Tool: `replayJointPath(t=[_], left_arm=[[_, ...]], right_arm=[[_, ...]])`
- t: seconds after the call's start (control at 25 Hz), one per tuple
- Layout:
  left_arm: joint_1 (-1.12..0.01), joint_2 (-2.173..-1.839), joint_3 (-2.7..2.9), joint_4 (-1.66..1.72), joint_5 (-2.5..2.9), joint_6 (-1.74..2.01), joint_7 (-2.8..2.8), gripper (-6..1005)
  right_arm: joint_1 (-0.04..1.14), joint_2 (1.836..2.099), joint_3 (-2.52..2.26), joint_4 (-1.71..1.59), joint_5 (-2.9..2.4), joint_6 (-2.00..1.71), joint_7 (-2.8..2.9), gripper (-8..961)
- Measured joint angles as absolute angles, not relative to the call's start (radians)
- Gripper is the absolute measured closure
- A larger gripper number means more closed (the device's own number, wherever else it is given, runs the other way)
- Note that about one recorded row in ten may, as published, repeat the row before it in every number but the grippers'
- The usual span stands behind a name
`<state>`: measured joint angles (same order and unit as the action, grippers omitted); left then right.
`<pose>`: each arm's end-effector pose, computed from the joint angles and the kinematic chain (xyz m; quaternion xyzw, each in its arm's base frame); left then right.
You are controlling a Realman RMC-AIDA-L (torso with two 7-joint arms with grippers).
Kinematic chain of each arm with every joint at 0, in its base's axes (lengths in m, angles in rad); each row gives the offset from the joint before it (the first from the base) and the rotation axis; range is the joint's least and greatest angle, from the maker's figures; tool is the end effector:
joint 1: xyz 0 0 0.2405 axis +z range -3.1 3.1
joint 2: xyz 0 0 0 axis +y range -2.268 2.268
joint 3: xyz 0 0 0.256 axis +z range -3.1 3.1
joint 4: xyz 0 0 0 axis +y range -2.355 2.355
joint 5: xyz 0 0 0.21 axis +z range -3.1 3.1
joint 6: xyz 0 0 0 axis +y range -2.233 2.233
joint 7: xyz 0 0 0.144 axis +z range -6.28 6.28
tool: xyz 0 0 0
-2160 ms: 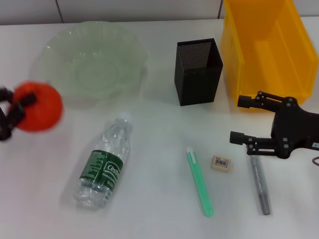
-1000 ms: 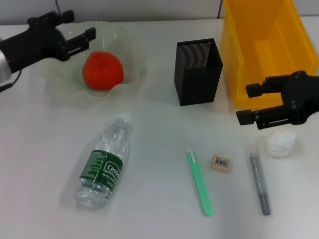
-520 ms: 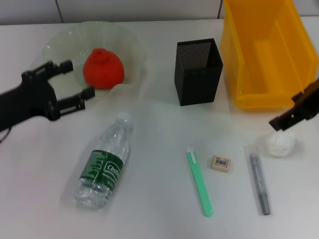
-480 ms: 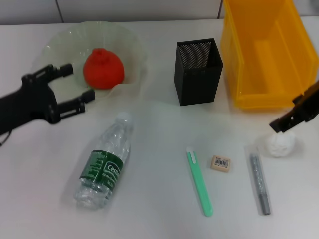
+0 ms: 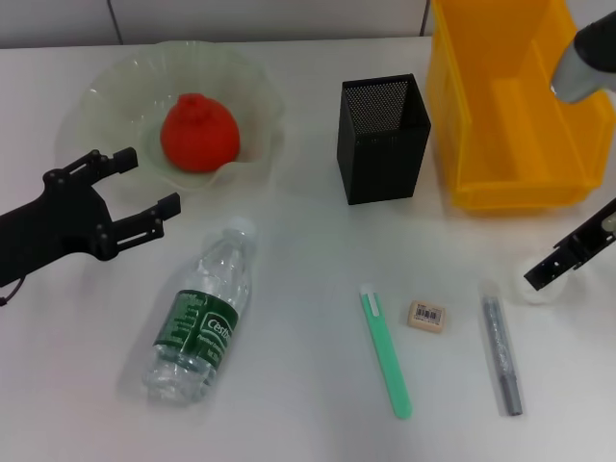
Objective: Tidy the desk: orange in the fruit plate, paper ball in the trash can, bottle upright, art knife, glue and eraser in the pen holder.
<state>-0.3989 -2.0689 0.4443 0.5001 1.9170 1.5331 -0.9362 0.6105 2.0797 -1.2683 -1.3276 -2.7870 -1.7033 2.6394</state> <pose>-0.3201 0.2957 0.0135 -0.8988 -0.1652 -0.2835 0.2908 0.2161 0.3476 0.0286 -0.8528 0.4171 -0.2476 0.1934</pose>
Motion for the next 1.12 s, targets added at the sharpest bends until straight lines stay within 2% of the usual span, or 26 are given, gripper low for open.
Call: replayJointPath(t=[0.2, 0.52, 0.72, 1.12], left_arm=[[-0.405, -2.068, 0.446, 0.478, 1.921, 1.532, -0.911, 154], [-0.399, -2.068, 0.446, 0.477, 1.921, 1.538, -0.908, 155], [-0.397, -2.067, 0.446, 0.477, 1.921, 1.535, -0.908, 155], [-0.387, -2.064, 0.447, 0.483, 1.923, 1.572, -0.917, 153]], right_arm=[[0.636, 2.080, -1.270, -1.233, -2.784, -1.637, 2.637, 121], [0.675, 2.080, -1.267, -1.167, -2.782, -1.627, 2.632, 269], [0.676, 2.079, -1.260, -1.180, -2.779, -1.640, 2.632, 448], [0.679, 2.068, -1.053, -1.462, -2.681, -1.775, 2.605, 528]])
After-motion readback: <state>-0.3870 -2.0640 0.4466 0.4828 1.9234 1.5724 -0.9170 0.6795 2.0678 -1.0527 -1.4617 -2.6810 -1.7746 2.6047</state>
